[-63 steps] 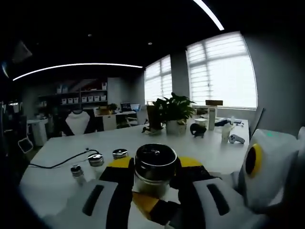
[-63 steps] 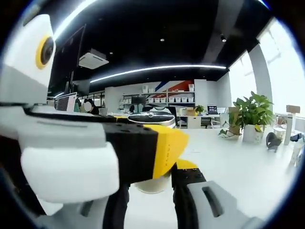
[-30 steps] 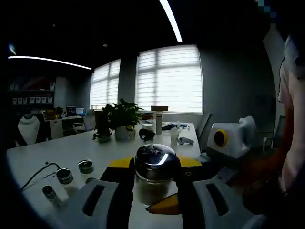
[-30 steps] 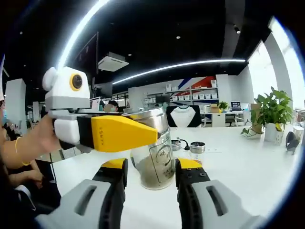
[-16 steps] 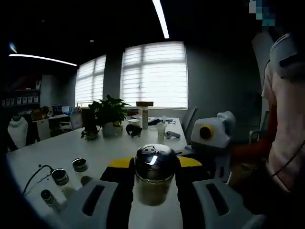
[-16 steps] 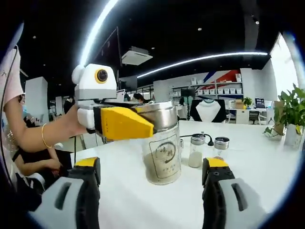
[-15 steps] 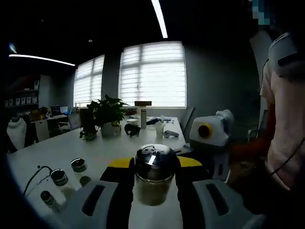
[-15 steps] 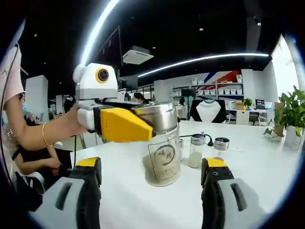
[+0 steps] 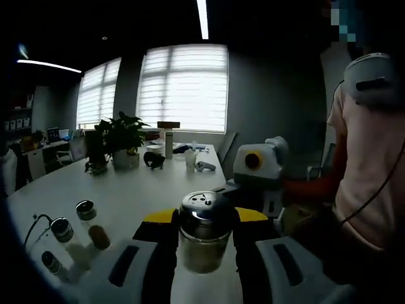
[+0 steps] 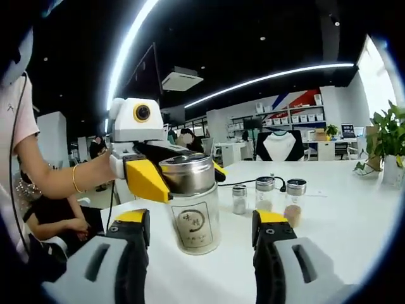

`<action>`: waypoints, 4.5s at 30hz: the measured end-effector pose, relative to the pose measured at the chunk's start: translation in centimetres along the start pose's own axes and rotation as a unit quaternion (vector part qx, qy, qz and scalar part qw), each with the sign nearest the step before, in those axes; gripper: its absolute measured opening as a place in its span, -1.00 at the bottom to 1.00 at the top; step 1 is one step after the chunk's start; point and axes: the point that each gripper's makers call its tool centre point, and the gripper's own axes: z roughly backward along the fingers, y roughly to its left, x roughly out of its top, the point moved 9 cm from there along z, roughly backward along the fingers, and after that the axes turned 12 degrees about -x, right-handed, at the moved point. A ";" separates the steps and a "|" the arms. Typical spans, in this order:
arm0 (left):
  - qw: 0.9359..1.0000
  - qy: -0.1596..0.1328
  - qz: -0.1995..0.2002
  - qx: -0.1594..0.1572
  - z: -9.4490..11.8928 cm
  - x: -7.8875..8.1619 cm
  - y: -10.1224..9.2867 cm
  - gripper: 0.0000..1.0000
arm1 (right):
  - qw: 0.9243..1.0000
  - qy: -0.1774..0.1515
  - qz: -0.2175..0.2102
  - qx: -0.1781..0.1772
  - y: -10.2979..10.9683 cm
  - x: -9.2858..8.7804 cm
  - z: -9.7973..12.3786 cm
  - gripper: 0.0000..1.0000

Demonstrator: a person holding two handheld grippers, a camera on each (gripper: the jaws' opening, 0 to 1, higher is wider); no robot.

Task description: Rotate the seasoning bottle until the label or dispensing opening points toward the visible target arrow and the bottle remains upright within the marked orientation range

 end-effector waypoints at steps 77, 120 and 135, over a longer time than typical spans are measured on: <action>0.910 -0.070 0.004 0.409 -3.2 0.2 -1.4 -0.28 | 0.984 -0.025 -0.014 -0.173 1.2 -0.3 -1.4 -0.42; 0.988 -0.097 0.008 0.118 0.5 1.2 -1.6 -0.31 | 1.000 -0.007 -0.001 -0.007 1.3 1.5 -0.4 -0.10; 0.991 -0.077 -0.003 0.106 0.1 1.3 -2.1 -0.31 | 1.000 -0.011 0.003 0.008 1.7 1.6 -0.4 -0.24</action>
